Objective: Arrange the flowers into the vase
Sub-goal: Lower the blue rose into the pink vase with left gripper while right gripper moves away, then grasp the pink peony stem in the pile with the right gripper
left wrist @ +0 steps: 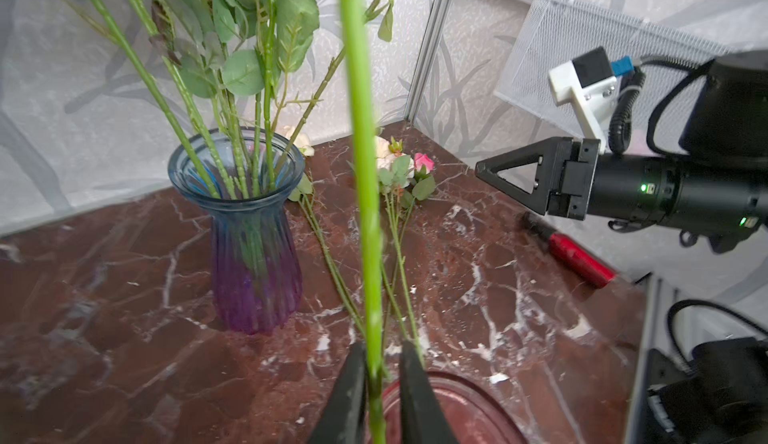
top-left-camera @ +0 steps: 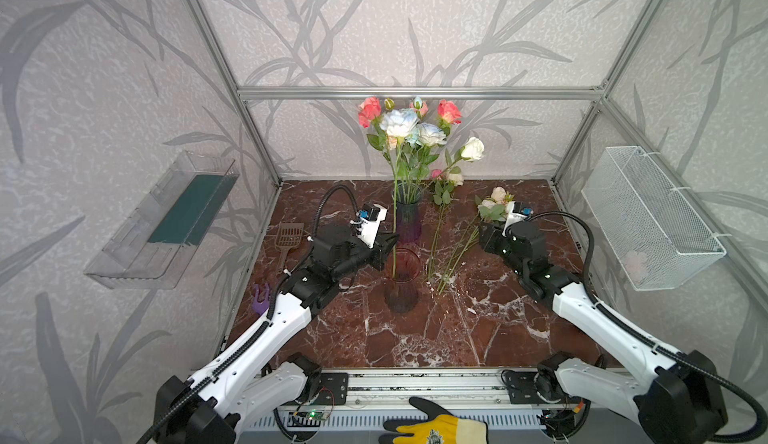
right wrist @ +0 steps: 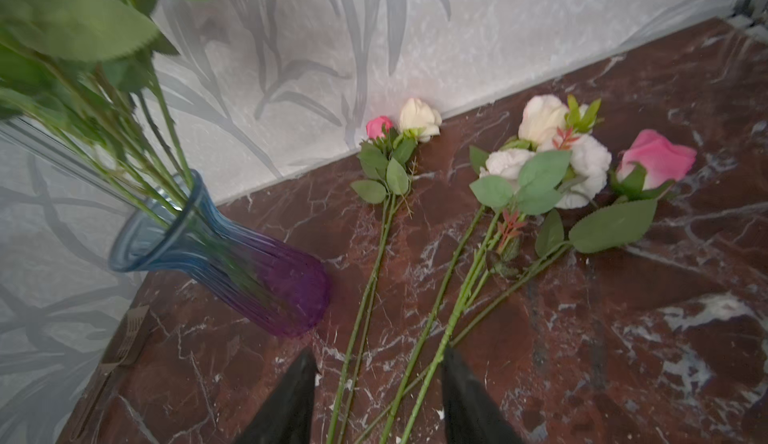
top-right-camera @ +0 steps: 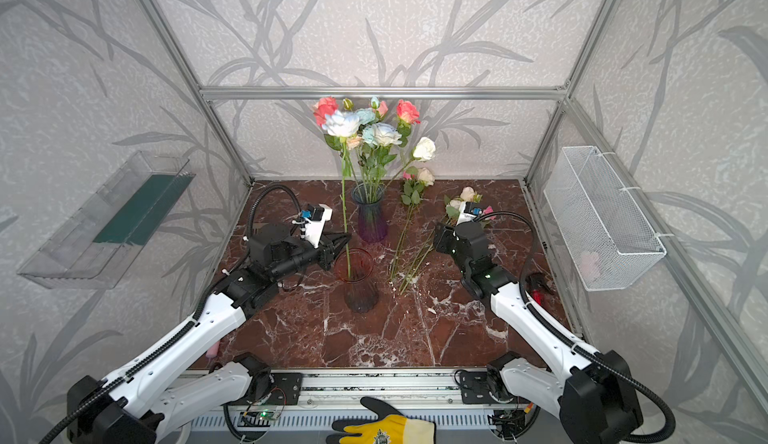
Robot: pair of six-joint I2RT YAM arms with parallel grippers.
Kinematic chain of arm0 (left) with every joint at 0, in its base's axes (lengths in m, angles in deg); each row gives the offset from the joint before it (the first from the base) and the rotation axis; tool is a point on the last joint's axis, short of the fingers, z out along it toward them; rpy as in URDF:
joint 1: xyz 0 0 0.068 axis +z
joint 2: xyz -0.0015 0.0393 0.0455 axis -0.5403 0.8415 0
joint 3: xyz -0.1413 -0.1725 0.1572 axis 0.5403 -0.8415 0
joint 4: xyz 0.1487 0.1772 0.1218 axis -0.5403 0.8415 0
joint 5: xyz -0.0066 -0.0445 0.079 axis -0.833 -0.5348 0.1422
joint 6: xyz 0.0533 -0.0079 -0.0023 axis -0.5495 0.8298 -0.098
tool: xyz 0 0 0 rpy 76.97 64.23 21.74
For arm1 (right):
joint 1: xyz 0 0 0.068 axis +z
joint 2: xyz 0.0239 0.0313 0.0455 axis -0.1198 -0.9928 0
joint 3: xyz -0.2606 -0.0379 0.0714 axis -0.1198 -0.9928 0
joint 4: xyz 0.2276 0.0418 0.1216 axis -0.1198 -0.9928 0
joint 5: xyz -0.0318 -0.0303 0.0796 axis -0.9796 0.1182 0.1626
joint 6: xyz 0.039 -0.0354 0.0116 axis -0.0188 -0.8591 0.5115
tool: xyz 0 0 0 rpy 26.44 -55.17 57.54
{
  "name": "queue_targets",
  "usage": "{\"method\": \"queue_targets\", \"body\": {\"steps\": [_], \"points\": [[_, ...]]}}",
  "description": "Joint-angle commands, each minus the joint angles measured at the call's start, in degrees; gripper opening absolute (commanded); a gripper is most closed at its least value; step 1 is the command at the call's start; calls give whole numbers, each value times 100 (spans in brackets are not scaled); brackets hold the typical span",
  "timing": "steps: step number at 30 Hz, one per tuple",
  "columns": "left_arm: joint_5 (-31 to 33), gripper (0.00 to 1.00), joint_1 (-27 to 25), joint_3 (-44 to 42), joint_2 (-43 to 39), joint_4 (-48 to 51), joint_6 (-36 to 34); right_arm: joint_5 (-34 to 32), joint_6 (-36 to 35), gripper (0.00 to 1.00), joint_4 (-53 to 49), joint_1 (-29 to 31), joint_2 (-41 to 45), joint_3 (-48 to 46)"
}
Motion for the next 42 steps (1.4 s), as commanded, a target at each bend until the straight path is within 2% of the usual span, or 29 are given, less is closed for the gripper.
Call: {"method": "queue_targets", "body": {"steps": [1, 8, 16, 23, 31, 35, 39, 42], "points": [[59, 33, -85, -25, -72, -60, -196, 226, 224, 49, -13, -150, -338, 183], [92, 40, -164, 68, -331, 299, -245, 379, 506, 48, -36, -491, -1118, 332], [430, 53, -168, -79, -1464, 657, -554, 713, 685, 45, 33, -763, -1798, 502], [1223, 59, -167, -483, -2231, 54, -379, 774, 590, 45, 5, -816, -1735, 451], [3251, 71, -162, -865, -2694, -367, 690, 1136, 705, 45, -60, -880, -1705, 282], [3944, 72, -151, -850, -2734, -160, 807, 1128, 588, 43, -198, -878, -1817, 344], [4161, 72, -152, -785, -2695, -13, 815, 1096, 471, 41, -395, -878, -2046, 545], [4012, 72, -155, -786, -2674, -19, 821, 1324, 360, 38, -578, -878, -2369, 862]]}}
